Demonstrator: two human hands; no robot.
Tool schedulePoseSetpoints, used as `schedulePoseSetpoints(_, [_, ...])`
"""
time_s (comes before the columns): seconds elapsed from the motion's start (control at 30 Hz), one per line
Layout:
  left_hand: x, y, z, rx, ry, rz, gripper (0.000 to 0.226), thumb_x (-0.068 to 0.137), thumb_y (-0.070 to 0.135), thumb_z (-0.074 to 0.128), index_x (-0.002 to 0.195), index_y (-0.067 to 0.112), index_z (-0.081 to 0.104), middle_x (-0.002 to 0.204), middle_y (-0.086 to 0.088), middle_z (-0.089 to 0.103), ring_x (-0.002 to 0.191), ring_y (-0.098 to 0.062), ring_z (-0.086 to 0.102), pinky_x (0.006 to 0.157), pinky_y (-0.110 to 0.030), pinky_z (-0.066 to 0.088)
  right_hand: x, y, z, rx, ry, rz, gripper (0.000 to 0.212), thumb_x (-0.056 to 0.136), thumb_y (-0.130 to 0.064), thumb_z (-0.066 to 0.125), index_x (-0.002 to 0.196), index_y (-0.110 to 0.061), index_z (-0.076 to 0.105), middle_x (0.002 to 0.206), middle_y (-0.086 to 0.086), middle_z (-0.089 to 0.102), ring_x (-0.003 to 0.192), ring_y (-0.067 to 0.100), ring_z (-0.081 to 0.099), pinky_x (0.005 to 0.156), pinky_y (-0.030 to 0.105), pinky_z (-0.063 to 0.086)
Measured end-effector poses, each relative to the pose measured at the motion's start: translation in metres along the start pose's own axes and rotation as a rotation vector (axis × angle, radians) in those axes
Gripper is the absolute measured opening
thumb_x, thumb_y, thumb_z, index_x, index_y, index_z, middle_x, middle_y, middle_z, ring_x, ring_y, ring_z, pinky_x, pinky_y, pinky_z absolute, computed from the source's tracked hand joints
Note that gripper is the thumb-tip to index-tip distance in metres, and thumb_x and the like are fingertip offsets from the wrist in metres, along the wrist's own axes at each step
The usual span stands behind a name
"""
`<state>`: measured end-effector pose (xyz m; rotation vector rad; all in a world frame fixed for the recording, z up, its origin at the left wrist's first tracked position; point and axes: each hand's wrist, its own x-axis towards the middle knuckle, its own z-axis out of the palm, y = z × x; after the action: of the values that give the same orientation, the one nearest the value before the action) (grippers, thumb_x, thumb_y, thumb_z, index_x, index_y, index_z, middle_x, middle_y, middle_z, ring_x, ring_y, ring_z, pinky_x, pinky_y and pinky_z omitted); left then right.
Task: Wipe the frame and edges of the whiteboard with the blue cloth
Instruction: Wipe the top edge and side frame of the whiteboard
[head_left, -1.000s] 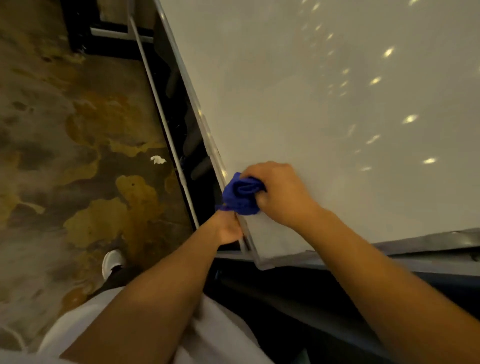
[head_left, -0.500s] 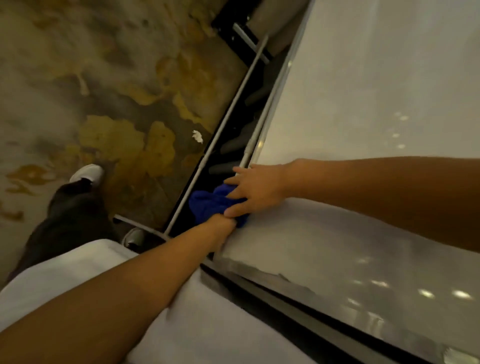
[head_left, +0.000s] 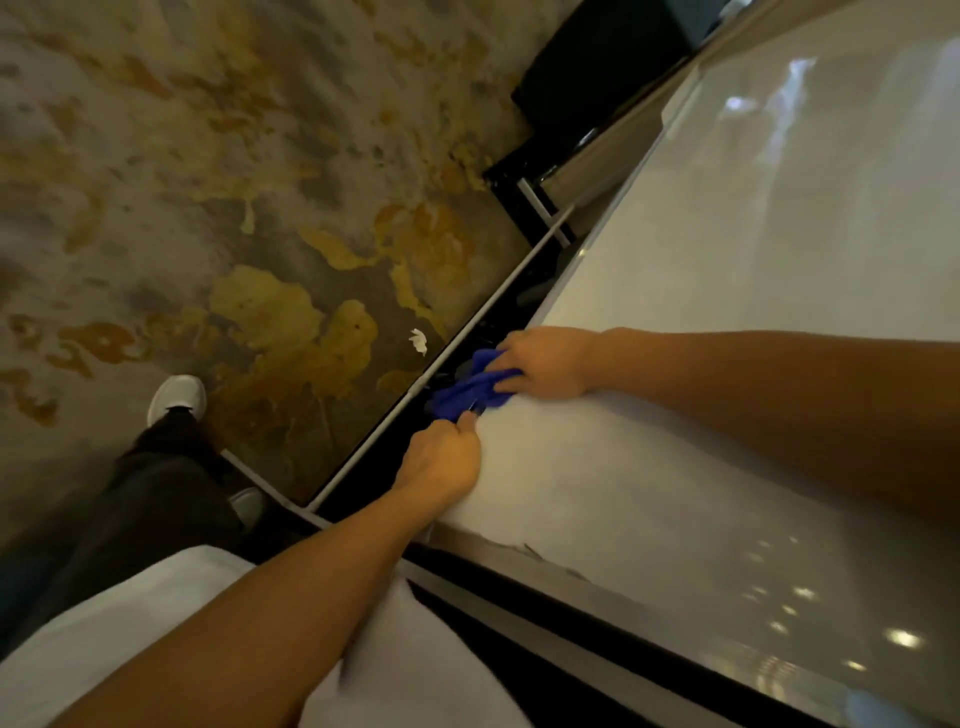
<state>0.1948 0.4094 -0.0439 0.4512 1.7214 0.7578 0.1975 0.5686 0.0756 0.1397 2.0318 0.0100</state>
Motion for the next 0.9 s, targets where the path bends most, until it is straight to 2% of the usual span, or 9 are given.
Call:
schedulePoseSetpoints(0.1, [0.011,0.011,0.001,-0.01,0.005,-0.036,0.064,0.099,0.05,0.024,0.123,0.001,0.057,0.127,-0.023,0.058,0.112,-0.039,0.055,0.098,-0.046,0.043,0.01,0.03,-0.011,-0.268,0.07,0.338,0.039,0.103,-0.036,0.036,0.121,-0.011,0.061,0.122,0.013,0.059,0.113,0.031,0.054,0.096,0.036,0.041])
schedulePoseSetpoints(0.2, [0.012,0.013,0.008,0.008,0.0,0.006,0.059,0.1,0.044,0.025,0.116,-0.002,0.059,0.121,-0.026,0.061,0.109,-0.041,0.057,0.093,-0.045,0.045,0.018,-0.003,0.003,-0.213,-0.039,0.18,0.04,0.1,-0.039,0.038,0.113,-0.012,0.065,0.114,0.011,0.062,0.105,0.029,0.058,0.094,0.038,0.046])
schedulePoseSetpoints(0.27, [0.012,0.013,0.01,0.028,0.017,0.019,0.056,0.101,0.04,0.026,0.112,-0.003,0.06,0.117,-0.026,0.063,0.105,-0.041,0.058,0.09,-0.043,0.046,0.011,-0.003,0.006,-0.154,-0.061,0.073,0.04,0.102,-0.039,0.036,0.118,-0.014,0.063,0.116,0.012,0.062,0.106,0.03,0.057,0.095,0.041,0.045])
schedulePoseSetpoints(0.3, [0.012,0.013,0.011,0.031,0.013,0.001,0.058,0.101,0.043,0.025,0.114,-0.002,0.06,0.118,-0.025,0.062,0.106,-0.04,0.058,0.091,-0.043,0.045,0.006,0.013,-0.001,-0.138,-0.059,0.115,0.038,0.102,-0.037,0.037,0.122,-0.016,0.061,0.12,0.012,0.061,0.109,0.031,0.057,0.096,0.042,0.045])
schedulePoseSetpoints(0.43, [0.019,0.02,0.007,0.062,-0.013,-0.032,0.065,0.099,0.052,0.02,0.12,0.003,0.058,0.123,-0.021,0.059,0.101,-0.034,0.057,0.087,-0.041,0.042,0.0,0.088,-0.026,-0.217,-0.033,0.557,0.037,0.098,-0.035,0.049,0.123,-0.01,0.058,0.121,0.014,0.06,0.111,0.035,0.056,0.096,0.044,0.047])
schedulePoseSetpoints(0.5, [0.027,0.026,0.004,0.066,-0.031,-0.065,0.065,0.099,0.053,0.021,0.126,0.005,0.055,0.129,-0.021,0.056,0.107,-0.035,0.056,0.091,-0.042,0.042,0.012,0.074,-0.023,-0.175,-0.06,0.454,0.04,0.099,-0.035,0.046,0.119,-0.004,0.059,0.117,0.016,0.062,0.109,0.036,0.057,0.097,0.044,0.046])
schedulePoseSetpoints(0.63, [0.052,0.055,0.002,-0.032,-0.081,-0.123,0.063,0.099,0.05,0.029,0.139,0.003,0.045,0.142,-0.021,0.048,0.127,-0.038,0.048,0.105,-0.041,0.038,0.005,0.059,-0.016,-0.011,-0.071,0.165,0.038,0.1,-0.038,0.04,0.111,-0.011,0.066,0.11,0.013,0.065,0.099,0.031,0.058,0.091,0.038,0.046])
schedulePoseSetpoints(0.8, [0.085,0.087,0.001,-0.076,-0.183,-0.112,0.067,0.099,0.052,0.029,0.14,0.001,0.042,0.144,-0.02,0.046,0.128,-0.037,0.046,0.105,-0.04,0.036,0.007,0.129,-0.031,-0.103,0.054,0.512,0.048,0.099,-0.05,0.035,0.116,-0.014,0.062,0.12,0.013,0.06,0.11,0.033,0.052,0.097,0.041,0.042])
schedulePoseSetpoints(0.9, [0.1,0.106,0.002,-0.16,-0.228,-0.111,0.059,0.099,0.048,0.036,0.129,0.0,0.053,0.132,-0.02,0.056,0.118,-0.036,0.054,0.1,-0.037,0.042,0.036,0.114,-0.015,-0.029,-0.004,0.345,0.06,0.095,-0.06,0.029,0.114,-0.017,0.066,0.126,0.01,0.059,0.12,0.034,0.046,0.105,0.047,0.035])
